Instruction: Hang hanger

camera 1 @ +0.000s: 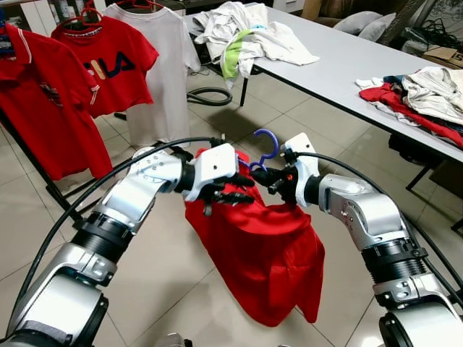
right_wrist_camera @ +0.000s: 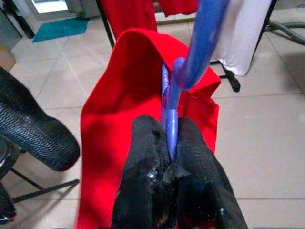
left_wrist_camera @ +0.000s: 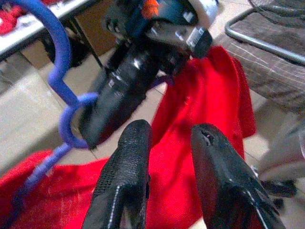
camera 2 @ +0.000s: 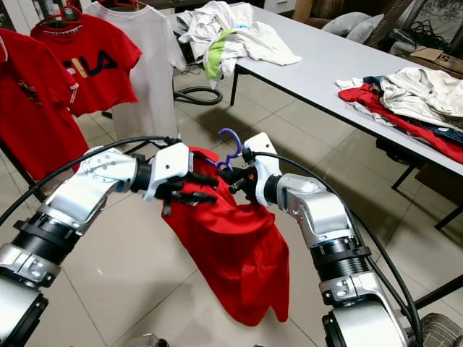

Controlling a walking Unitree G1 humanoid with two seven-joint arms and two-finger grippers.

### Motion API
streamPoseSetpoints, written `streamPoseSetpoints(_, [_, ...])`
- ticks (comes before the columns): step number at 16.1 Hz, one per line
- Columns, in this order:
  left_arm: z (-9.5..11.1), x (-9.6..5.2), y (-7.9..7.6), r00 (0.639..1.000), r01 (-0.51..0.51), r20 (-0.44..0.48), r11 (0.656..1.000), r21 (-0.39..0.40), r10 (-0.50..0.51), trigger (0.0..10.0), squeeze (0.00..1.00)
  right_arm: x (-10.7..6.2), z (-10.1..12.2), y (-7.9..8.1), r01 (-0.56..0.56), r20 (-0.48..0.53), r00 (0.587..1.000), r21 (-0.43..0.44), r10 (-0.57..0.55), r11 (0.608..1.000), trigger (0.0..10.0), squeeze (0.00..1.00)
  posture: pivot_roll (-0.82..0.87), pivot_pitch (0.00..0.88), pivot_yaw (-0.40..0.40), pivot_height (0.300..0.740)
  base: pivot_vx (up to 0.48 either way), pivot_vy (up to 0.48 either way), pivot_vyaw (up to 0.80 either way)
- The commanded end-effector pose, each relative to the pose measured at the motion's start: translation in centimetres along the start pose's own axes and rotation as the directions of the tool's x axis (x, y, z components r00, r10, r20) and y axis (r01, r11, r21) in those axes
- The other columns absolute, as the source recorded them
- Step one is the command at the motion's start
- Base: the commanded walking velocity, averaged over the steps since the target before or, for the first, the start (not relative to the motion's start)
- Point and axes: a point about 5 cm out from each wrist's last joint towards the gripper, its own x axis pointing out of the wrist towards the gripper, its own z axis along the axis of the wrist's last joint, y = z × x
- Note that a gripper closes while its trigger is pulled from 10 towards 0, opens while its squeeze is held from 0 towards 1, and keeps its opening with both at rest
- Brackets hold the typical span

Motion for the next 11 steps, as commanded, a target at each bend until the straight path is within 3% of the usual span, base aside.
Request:
streamPoseSetpoints(1, [0.3, 0.2, -0.3, 0.998, 0.004, 0.067, 0.998, -0.063, 0.000, 10.0, 1.00, -0.6, -0.2, -1.2, 0.080, 0.028, 0.996, 0.023, -0.081, 0.996, 0.0, 0.00, -0.05, 0.000, -0.017, 0.740, 0.000, 0.000, 0.00])
streamPoseSetpoints(2, [0.5, 0.2, 0.1, 0.987, -0.075, 0.136, 0.990, -0.118, 0.091, 10.0, 1.00, -0.9, -0.7, -1.8, 0.127, 0.025, 0.991, 0.042, -0.128, 0.991, 0.0, 0.00, -0.05, 0.000, -0.010, 0.740, 0.000, 0.000, 0.00])
streamPoseSetpoints(3, [0.5, -0.1, 0.5, 0.946, -0.194, 0.214, 0.953, -0.232, 0.245, 10.0, 1.00, -1.5, -1.6, -2.6, 0.211, 0.020, 0.977, 0.080, -0.214, 0.974, 0.0, 0.00, -0.06, 0.000, 0.003, 0.740, 0.000, 0.000, 0.00])
streamPoseSetpoints(4, [0.1, -0.5, 0.6, 0.910, -0.257, 0.236, 0.911, -0.322, 0.341, 10.0, 0.98, -2.1, -2.3, -3.1, 0.263, 0.014, 0.964, 0.109, -0.266, 0.959, 0.0, 0.00, -0.06, 0.000, 0.005, 0.740, 0.000, 0.000, 0.00])
streamPoseSetpoints(5, [-0.9, -1.2, 0.3, 0.861, -0.320, 0.225, 0.830, -0.457, 0.457, 10.0, 0.58, -3.0, -3.6, -3.5, 0.324, -0.016, 0.946, 0.144, -0.325, 0.935, 9.2, 0.00, -0.06, 0.000, 0.007, 0.740, 0.000, 0.000, 0.00])
streamPoseSetpoints(6, [-2.4, -1.9, 0.3, 0.812, -0.424, 0.137, 0.734, -0.530, 0.567, 10.0, 0.00, -3.6, -4.7, -3.6, 0.374, -0.053, 0.927, 0.156, -0.371, 0.914, 10.0, 0.00, -0.06, 0.000, 0.003, 0.740, 0.000, 0.000, 0.00])
streamPoseSetpoints(7, [-4.9, -3.0, 0.0, 0.701, -0.577, -0.011, 0.558, -0.596, 0.713, 10.0, 0.00, -4.6, -6.0, -3.8, 0.462, -0.082, 0.887, 0.166, -0.455, 0.871, 10.0, 0.00, -0.06, 0.000, -0.006, 0.740, 0.000, 0.000, 0.00])
streamPoseSetpoints(8, [-6.0, -3.4, -0.4, 0.643, -0.644, -0.090, 0.473, -0.601, 0.761, 10.0, 0.00, -5.0, -6.2, -4.0, 0.511, -0.065, 0.859, 0.146, -0.508, 0.847, 10.0, 0.00, -0.06, 0.000, -0.007, 0.740, 0.000, 0.000, 0.00])
streamPoseSetpoints(9, [-7.0, -3.9, -1.2, 0.568, -0.704, -0.120, 0.406, -0.583, 0.814, 10.0, 0.00, -5.9, -6.2, -4.3, 0.594, 0.006, 0.802, 0.100, -0.598, 0.798, 10.0, 0.00, -0.06, 0.000, -0.009, 0.740, 0.000, 0.000, 0.00])
streamPoseSetpoints(10, [-7.4, -3.7, -1.9, 0.557, -0.726, -0.149, 0.392, -0.564, 0.817, 10.0, 0.00, -6.5, -6.4, -4.2, 0.599, 0.039, 0.795, 0.107, -0.606, 0.793, 10.0, 0.00, -0.06, 0.000, -0.011, 0.740, 0.000, 0.000, 0.00])
streamPoseSetpoints(11, [-7.6, -3.3, -3.0, 0.546, -0.756, -0.186, 0.385, -0.529, 0.817, 10.0, 0.00, -7.6, -6.8, -4.0, 0.639, 0.093, 0.758, 0.096, -0.646, 0.763, 10.0, 0.00, -0.05, 0.000, -0.011, 0.740, 0.000, 0.000, 0.00])
